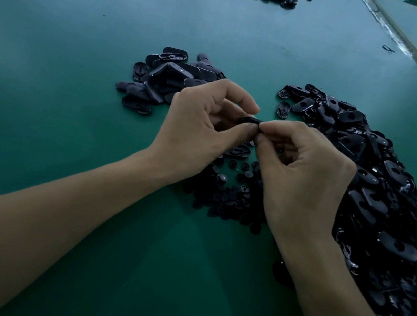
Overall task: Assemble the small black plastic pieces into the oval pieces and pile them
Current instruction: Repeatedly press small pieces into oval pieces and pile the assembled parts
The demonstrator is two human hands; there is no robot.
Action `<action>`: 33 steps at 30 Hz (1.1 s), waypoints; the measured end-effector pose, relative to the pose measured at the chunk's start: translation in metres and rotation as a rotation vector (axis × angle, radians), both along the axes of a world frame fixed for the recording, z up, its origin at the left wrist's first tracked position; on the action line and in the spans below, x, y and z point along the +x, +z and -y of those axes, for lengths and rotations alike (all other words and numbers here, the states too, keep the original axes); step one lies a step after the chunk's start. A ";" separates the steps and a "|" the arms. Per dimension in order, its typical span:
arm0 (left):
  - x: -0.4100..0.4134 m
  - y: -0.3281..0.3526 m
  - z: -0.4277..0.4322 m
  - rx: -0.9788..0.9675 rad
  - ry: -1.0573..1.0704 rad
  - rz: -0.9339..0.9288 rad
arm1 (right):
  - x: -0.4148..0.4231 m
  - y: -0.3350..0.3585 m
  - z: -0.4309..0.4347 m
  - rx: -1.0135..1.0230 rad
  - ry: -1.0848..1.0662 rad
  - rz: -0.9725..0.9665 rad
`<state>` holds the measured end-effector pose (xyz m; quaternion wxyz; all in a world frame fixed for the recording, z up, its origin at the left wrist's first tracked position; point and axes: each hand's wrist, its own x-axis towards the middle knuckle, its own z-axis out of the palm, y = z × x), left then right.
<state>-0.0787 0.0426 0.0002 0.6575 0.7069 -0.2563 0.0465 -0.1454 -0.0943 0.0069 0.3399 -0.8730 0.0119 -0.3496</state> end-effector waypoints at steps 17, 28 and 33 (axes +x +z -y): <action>0.001 -0.002 0.003 0.021 -0.024 0.040 | 0.003 0.004 0.000 0.171 -0.042 -0.107; 0.000 -0.002 0.002 0.016 -0.030 0.033 | 0.003 0.005 0.000 0.156 -0.006 -0.140; 0.000 -0.003 0.003 0.002 -0.028 0.011 | 0.003 0.007 -0.001 0.182 0.014 -0.137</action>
